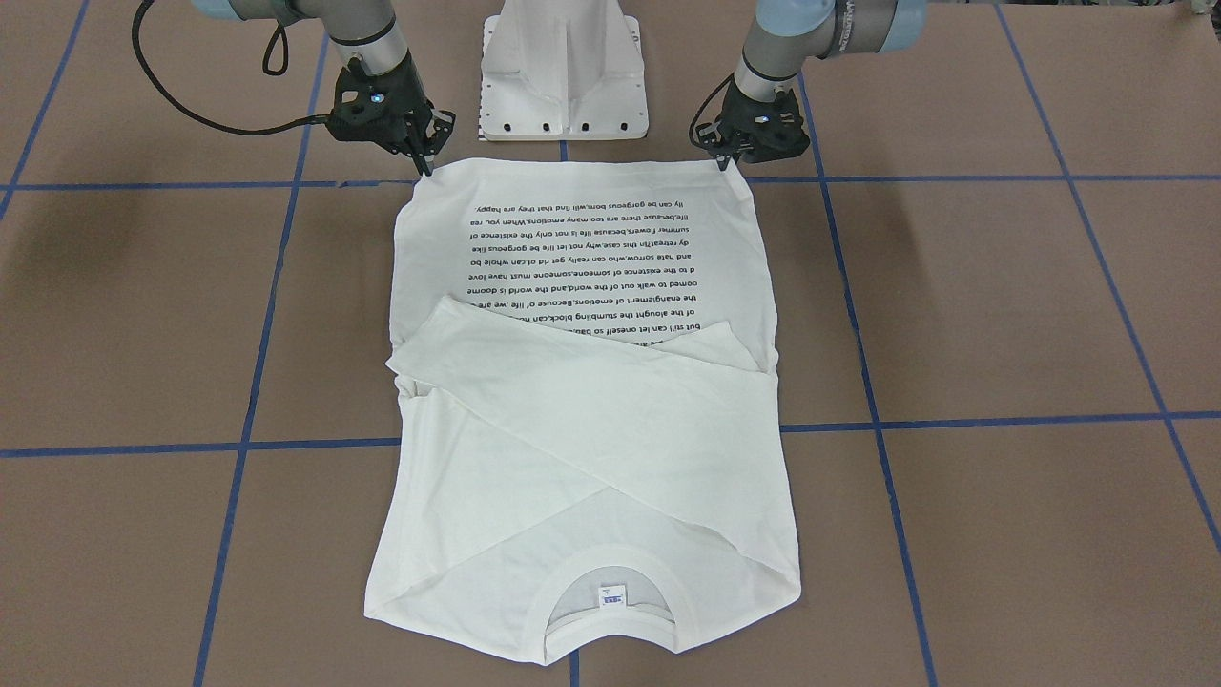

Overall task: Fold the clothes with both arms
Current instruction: 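Grasp both hem corners with the left and right grippers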

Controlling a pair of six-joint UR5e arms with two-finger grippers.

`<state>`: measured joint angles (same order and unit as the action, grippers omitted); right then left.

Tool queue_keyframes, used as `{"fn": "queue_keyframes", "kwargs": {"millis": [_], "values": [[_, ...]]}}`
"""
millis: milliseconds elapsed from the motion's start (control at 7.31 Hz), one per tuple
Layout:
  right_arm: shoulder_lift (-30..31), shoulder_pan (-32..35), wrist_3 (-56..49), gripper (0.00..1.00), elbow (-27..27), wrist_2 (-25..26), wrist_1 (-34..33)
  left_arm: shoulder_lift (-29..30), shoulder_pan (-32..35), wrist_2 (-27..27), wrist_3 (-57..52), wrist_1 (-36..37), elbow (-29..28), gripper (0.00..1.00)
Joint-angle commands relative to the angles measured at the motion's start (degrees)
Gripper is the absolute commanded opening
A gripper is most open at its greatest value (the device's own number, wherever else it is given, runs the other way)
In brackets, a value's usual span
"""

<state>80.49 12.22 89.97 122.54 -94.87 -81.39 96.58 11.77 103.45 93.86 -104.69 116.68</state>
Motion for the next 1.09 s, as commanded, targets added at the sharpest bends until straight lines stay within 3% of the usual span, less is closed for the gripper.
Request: {"fn": "queue_keyframes", "kwargs": {"millis": [0,410,684,957], "values": [[0.28,0.17,-0.05,0.00,0.50,-0.05,0.00,-0.60,0.71,0.17,0.45,1.23,3.00,0.00],[1.69,0.44,-0.58,0.00,3.57,-2.41,0.00,-0.87,0.71,0.26,0.36,7.04,9.34,0.00],[5.72,0.53,-0.84,0.00,8.83,-7.23,0.00,-0.87,-0.08,0.35,0.36,7.04,12.41,0.00],[9.06,0.53,-0.84,0.00,13.58,-12.24,-0.09,-4.62,-3.31,0.44,0.27,7.13,19.16,0.00]]}}
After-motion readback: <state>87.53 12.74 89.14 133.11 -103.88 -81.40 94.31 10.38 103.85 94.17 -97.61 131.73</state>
